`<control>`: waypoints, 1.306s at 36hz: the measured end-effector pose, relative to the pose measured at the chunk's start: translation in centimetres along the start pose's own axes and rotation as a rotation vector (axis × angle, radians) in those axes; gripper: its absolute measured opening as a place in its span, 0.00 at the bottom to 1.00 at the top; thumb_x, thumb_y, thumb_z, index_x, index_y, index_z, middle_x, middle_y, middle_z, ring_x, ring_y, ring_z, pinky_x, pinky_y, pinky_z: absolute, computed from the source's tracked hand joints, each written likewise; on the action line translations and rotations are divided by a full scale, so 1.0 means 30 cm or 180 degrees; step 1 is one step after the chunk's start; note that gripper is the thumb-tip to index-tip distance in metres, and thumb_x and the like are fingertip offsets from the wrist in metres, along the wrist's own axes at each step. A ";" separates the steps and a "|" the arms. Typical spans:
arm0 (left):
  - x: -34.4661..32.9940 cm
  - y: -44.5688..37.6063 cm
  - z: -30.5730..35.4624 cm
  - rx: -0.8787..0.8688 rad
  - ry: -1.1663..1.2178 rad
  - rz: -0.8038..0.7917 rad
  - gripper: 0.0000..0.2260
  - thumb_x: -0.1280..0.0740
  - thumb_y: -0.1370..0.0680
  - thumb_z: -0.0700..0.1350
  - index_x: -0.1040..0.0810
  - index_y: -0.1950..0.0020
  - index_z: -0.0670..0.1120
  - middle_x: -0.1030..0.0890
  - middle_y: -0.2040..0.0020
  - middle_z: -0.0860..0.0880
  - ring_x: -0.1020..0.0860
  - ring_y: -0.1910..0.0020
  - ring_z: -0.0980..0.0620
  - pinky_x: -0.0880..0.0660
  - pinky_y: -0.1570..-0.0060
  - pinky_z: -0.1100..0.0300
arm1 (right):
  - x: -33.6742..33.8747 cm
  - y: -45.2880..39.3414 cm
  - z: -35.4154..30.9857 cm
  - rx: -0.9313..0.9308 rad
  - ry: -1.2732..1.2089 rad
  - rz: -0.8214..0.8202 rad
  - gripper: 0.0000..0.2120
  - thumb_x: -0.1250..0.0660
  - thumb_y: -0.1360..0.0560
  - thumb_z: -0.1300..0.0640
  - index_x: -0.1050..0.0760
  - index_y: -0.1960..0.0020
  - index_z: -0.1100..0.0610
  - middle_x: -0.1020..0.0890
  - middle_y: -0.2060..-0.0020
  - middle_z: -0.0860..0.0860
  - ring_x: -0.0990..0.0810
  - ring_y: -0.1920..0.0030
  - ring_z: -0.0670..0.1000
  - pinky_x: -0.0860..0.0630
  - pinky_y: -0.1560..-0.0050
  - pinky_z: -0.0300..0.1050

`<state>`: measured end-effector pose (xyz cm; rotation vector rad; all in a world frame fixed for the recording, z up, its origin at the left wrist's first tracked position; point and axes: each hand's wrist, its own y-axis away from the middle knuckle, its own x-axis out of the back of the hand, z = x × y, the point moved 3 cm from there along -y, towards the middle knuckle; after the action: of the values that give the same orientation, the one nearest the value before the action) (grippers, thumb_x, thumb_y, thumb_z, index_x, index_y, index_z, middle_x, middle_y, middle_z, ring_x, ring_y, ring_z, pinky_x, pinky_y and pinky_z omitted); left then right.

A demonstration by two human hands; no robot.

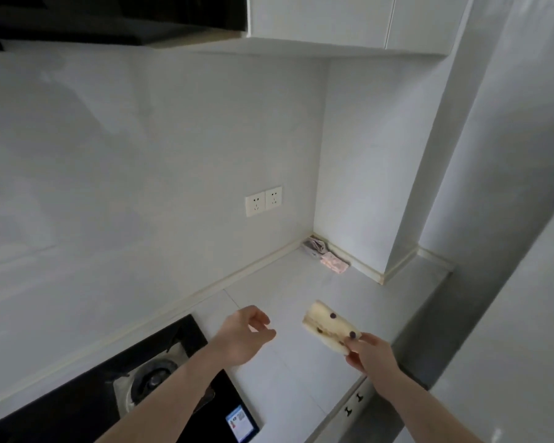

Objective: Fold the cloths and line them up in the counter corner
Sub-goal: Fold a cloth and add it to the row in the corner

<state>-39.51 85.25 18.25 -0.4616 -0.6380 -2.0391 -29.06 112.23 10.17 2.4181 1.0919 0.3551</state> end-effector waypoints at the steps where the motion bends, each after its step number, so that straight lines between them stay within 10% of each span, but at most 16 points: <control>1: 0.017 -0.022 0.007 -0.0003 -0.0016 -0.0017 0.08 0.28 0.24 0.52 0.22 0.47 0.54 0.18 0.48 0.56 0.17 0.54 0.52 0.23 0.59 0.61 | -0.001 -0.034 -0.006 0.0021 0.0020 0.0037 0.07 0.30 0.23 0.68 0.22 0.46 0.67 0.18 0.53 0.61 0.18 0.55 0.58 0.19 0.63 0.43; 9: 0.094 -0.188 0.013 0.0252 -0.0072 0.0319 0.06 0.28 0.22 0.51 0.22 0.47 0.53 0.18 0.48 0.56 0.17 0.59 0.55 0.27 0.65 0.66 | -0.042 -0.350 -0.061 -0.0494 -0.0053 0.0259 0.07 0.33 0.21 0.64 0.26 0.46 0.67 0.22 0.54 0.61 0.20 0.56 0.56 0.18 0.49 0.50; 28: -0.111 -0.574 0.092 0.0681 -0.0221 0.0522 0.07 0.28 0.23 0.54 0.22 0.47 0.57 0.18 0.50 0.58 0.18 0.55 0.55 0.22 0.52 0.61 | 0.094 -1.075 -0.227 -0.0930 -0.0201 0.0929 0.16 0.30 0.22 0.63 0.28 0.39 0.70 0.24 0.58 0.61 0.26 0.69 0.52 0.33 0.88 0.35; 41: -0.153 -0.622 0.039 0.1065 -0.0204 0.0695 0.06 0.27 0.24 0.52 0.21 0.49 0.57 0.17 0.52 0.57 0.17 0.59 0.55 0.22 0.53 0.61 | 0.073 -1.369 -0.250 -0.1406 -0.1325 0.0491 0.05 0.37 0.21 0.66 0.29 0.55 0.61 0.21 0.44 0.63 0.21 0.62 0.52 0.19 0.69 0.40; 44: -0.144 -0.641 0.030 0.1108 -0.0159 0.0745 0.06 0.27 0.24 0.52 0.20 0.49 0.57 0.17 0.51 0.57 0.17 0.59 0.55 0.21 0.52 0.59 | 0.056 -1.370 -0.316 -0.0988 -0.1152 0.0889 0.15 0.37 0.19 0.66 0.31 0.36 0.71 0.25 0.34 0.66 0.19 0.45 0.60 0.20 0.49 0.46; 47: -0.156 -0.649 0.025 0.1163 -0.0118 0.0734 0.05 0.27 0.24 0.53 0.20 0.49 0.58 0.17 0.51 0.58 0.17 0.59 0.56 0.21 0.54 0.61 | 0.038 -1.388 -0.364 -0.1032 -0.0936 0.1180 0.24 0.35 0.20 0.64 0.36 0.27 0.70 0.26 0.34 0.65 0.20 0.40 0.61 0.21 0.49 0.46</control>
<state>-53.80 97.44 11.28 -0.3390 -0.9149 -1.6548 -59.37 140.49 -1.52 2.2756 0.4209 0.2583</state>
